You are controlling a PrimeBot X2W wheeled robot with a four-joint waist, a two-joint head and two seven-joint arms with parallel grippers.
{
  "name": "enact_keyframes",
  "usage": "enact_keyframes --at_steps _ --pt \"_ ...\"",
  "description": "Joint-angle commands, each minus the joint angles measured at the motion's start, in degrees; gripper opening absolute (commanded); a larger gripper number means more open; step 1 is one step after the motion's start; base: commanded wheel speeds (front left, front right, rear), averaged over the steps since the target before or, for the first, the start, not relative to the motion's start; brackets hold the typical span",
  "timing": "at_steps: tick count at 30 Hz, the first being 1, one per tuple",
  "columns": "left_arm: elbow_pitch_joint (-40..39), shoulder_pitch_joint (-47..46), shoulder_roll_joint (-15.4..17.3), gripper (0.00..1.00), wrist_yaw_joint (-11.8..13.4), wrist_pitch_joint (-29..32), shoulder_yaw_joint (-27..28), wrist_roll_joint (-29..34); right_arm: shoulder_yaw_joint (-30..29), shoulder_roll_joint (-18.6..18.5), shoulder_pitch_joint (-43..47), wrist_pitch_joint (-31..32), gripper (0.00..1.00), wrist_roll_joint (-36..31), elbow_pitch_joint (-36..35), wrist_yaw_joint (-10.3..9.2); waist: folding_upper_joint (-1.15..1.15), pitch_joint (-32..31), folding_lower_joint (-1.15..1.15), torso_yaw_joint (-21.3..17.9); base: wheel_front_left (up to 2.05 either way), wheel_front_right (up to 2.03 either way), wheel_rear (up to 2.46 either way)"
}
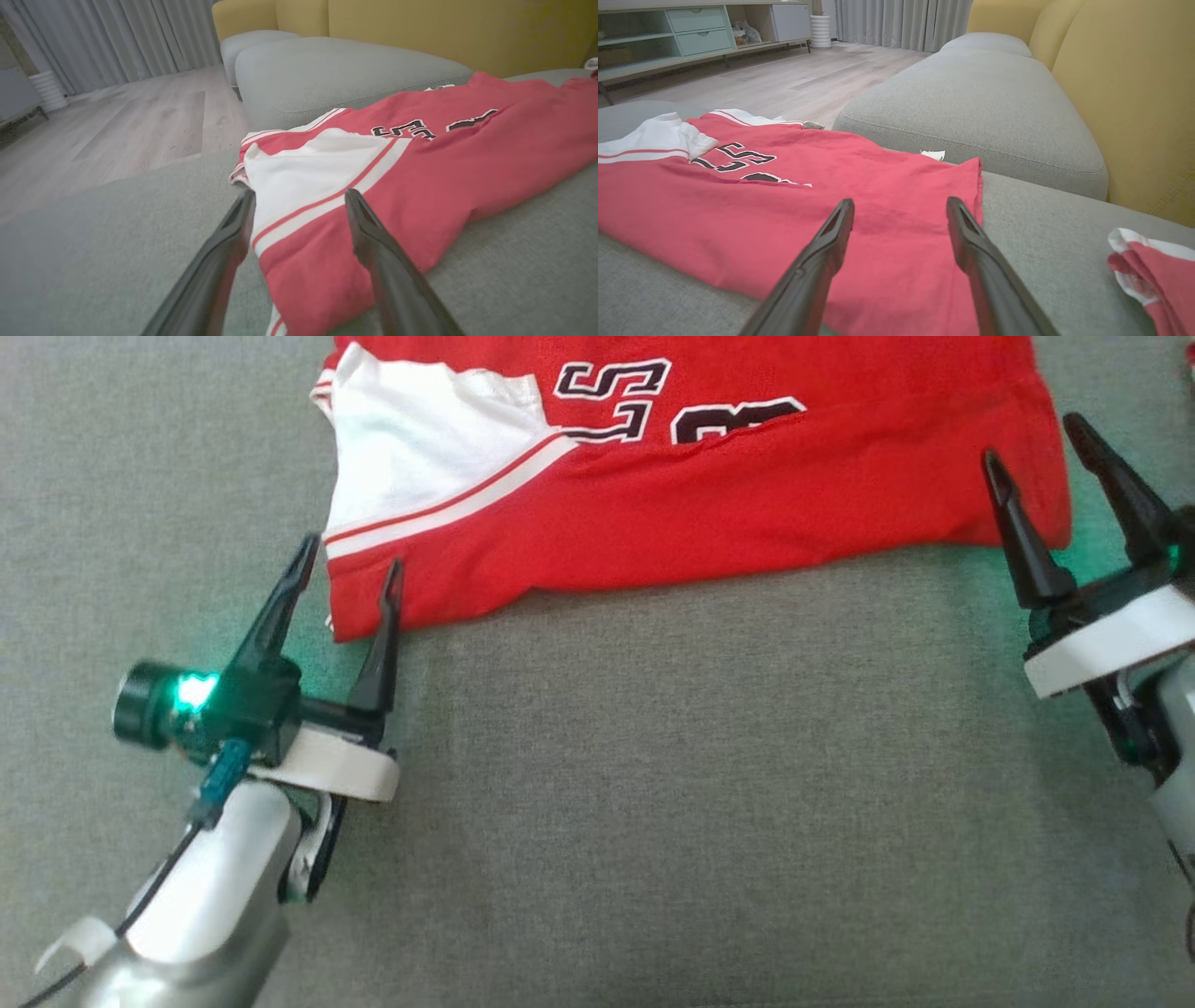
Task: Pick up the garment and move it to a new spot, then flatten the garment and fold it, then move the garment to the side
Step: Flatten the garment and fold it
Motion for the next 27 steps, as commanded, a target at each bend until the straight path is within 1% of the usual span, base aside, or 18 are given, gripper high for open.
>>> enact_keyframes --at_steps 1,3,6,8,9,13,14,15,16,17,19,22,27 --pt "-0.06 0.18 0.84 1.0 0.69 -0.29 3.72 -1.23 -0.83 -0.39 1.59 -0.6 1.0 -0.31 -1.7 -0.02 0.0 -0.47 0.02 -0.25 0.0 0.0 0.0" --pt "1.92 1.64 -0.37 1.0 0.79 -0.29 4.91 -3.08 -1.52 0.1 2.58 -0.6 1.0 -0.58 -1.83 -0.02 0.0 -0.71 0.02 -0.44 0.0 0.0 0.0" --pt "4.75 3.13 -2.33 1.0 0.12 -0.19 5.71 -5.91 -2.32 0.38 3.6 -0.61 1.0 -0.89 -1.91 -0.02 0.0 -0.83 0.02 -0.58 0.0 0.0 0.0" --pt "6.6 3.66 -3.41 1.0 -0.05 0.83 5.64 -7.19 -2.69 0.41 3.97 -0.61 1.0 -1.0 -2.0 -0.02 0.0 -0.79 0.02 -0.56 0.0 0.0 0.0" --pt "8.26 3.98 -4.32 1.0 -0.06 2.48 5.33 -8.16 -2.85 0.39 4.13 -0.61 1.0 -1.09 -2.06 -0.02 0.0 -0.67 0.02 -0.58 0.0 0.0 0.0" --pt "9.94 3.71 -5.83 1.0 -0.77 3.23 4.57 -9.0 -3.33 0.43 4.25 -0.61 1.0 -1.27 -1.91 -0.02 0.0 -0.45 0.02 -0.15 0.0 0.0 0.0" --pt "10.23 3.5 -6.09 0.93 -0.9 3.05 4.5 -9.04 -3.35 0.48 4.27 -0.61 1.0 -1.23 -1.72 -0.02 0.0 -0.43 0.02 0.04 0.0 0.0 0.0" --pt "10.55 3.32 -6.33 0.48 -1.06 2.9 4.41 -9.09 -3.39 0.55 4.28 -0.61 1.0 -1.09 -1.45 -0.02 0.0 -0.43 0.02 0.22 0.0 0.0 0.0" --pt "10.78 3.19 -6.56 0.19 -1.34 2.72 4.25 -9.12 -3.47 0.7 4.35 -0.61 1.0 -0.77 -1.05 -0.02 0.0 -0.47 0.02 0.4 0.0 0.0 0.0" --pt "10.9 3.1 -6.75 0.0 -1.68 2.56 4.06 -9.13 -3.58 0.85 4.43 -0.61 1.0 -0.34 -0.53 -0.02 0.0 -0.52 0.02 0.58 0.0 0.0 0.0" --pt "10.86 2.96 -6.91 0.0 -2.43 2.18 3.74 -9.13 -3.76 0.99 4.52 -0.61 1.0 0.61 1.06 -0.02 0.0 -0.61 0.02 0.94 0.0 0.0 0.0" --pt "9.9 2.73 -6.61 0.0 -2.82 1.29 3.58 -8.36 -4.9 1.41 4.35 -0.61 1.0 1.82 3.77 -0.02 0.0 -0.75 0.02 1.38 0.0 0.0 0.0" --pt "7.43 2.34 -5.19 0.0 -1.94 0.38 3.45 -5.71 -5.31 1.79 3.65 -0.61 1.0 2.38 7.9 -0.02 0.0 -0.8 0.02 1.95 0.0 0.0 0.0"
